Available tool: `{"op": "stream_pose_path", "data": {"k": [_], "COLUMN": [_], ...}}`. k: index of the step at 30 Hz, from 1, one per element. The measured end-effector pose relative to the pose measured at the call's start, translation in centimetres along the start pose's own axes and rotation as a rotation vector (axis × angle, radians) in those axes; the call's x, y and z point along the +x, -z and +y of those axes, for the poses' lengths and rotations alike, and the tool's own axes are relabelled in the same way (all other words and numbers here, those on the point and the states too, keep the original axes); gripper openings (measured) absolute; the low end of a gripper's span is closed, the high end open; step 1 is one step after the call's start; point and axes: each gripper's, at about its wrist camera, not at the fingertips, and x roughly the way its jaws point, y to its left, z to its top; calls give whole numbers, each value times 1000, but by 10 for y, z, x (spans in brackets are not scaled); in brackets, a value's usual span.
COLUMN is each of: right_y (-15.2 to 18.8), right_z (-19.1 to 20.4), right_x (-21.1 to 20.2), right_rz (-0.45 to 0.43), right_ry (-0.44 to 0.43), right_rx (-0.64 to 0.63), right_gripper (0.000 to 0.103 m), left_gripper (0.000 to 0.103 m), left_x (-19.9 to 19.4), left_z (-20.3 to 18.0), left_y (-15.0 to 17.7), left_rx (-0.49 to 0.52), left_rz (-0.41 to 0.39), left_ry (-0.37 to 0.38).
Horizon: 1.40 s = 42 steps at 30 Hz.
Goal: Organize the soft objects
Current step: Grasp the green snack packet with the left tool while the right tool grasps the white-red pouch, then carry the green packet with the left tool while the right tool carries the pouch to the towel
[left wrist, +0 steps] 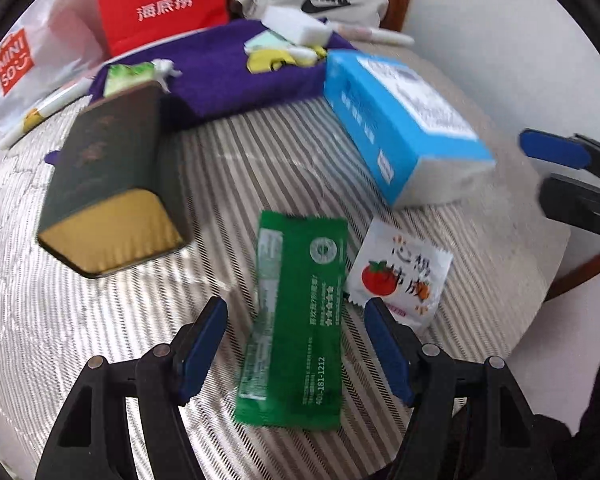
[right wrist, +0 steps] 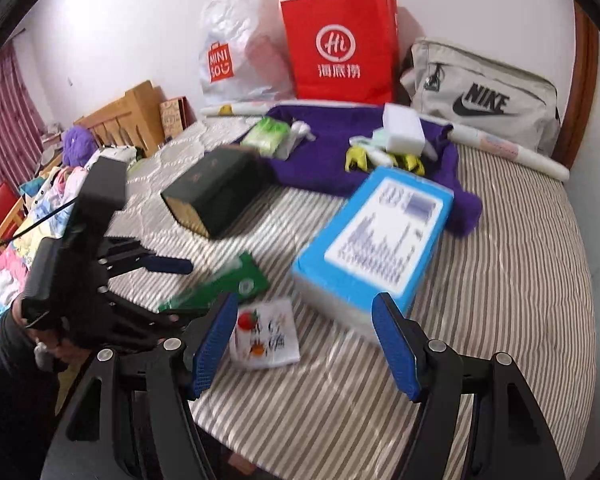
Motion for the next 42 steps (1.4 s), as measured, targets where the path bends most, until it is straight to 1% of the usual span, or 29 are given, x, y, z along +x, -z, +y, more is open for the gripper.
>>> {"op": "stream_pose_path", "data": {"k": [1, 4, 6, 7, 8, 9, 12, 18, 22, 24, 26, 30, 31, 36, 41, 42], "right_y": [5, 16, 23, 25, 27, 29, 32, 33, 34, 33, 32, 33, 35, 37, 40, 40], "right_z": [0, 1, 2, 3, 3, 5, 10, 19, 25, 30, 35, 48, 50, 48, 50, 51], "right_x": [1, 8, 16, 20, 24, 28, 41, 63, 79, 82, 85, 91, 91, 89, 87, 87], "right_rz": [8, 37, 60, 71, 80, 88, 100, 118, 136, 116, 114, 101, 92, 61, 36, 35], "right_ry": [-3, -3, -7, -14, -18, -22, -32, -36, -29, -10, 5, 72, 87, 92, 99, 97], "right_rx": [7, 19, 28, 33, 35, 36, 30, 11, 1, -17, -33, -98, -114, -99, -98, -99], "right_gripper": [69, 69, 69, 69, 69, 69, 69, 69, 70, 70, 70, 71, 69, 62, 56, 53], "left_gripper": [69, 69, 56, 53, 44, 37, 28, 26, 26, 26, 26, 26, 26, 26, 26, 26], "left_x": [3, 4, 2, 1, -1, -3, -8, -18, -25, -31, -36, -55, -60, -86, -99, -101], "left_z": [-2, -7, -8, -7, -6, -4, 5, 19, 29, 33, 34, 43, 45, 62, 84, 89], "left_y": [1, 6, 10, 11, 13, 14, 17, 23, 26, 27, 28, 31, 31, 26, 10, 6], "left_rx": [7, 51, 66, 70, 67, 64, 48, 14, -26, -39, -46, -80, -88, -149, -221, -235], "left_rz": [3, -41, -64, -69, -74, -80, -89, -100, -117, -126, -134, -162, -170, -226, -265, -271], "left_ry": [-7, -47, -70, -68, -63, -63, -45, -49, -33, -37, -41, -42, -42, -37, -52, -54]}}
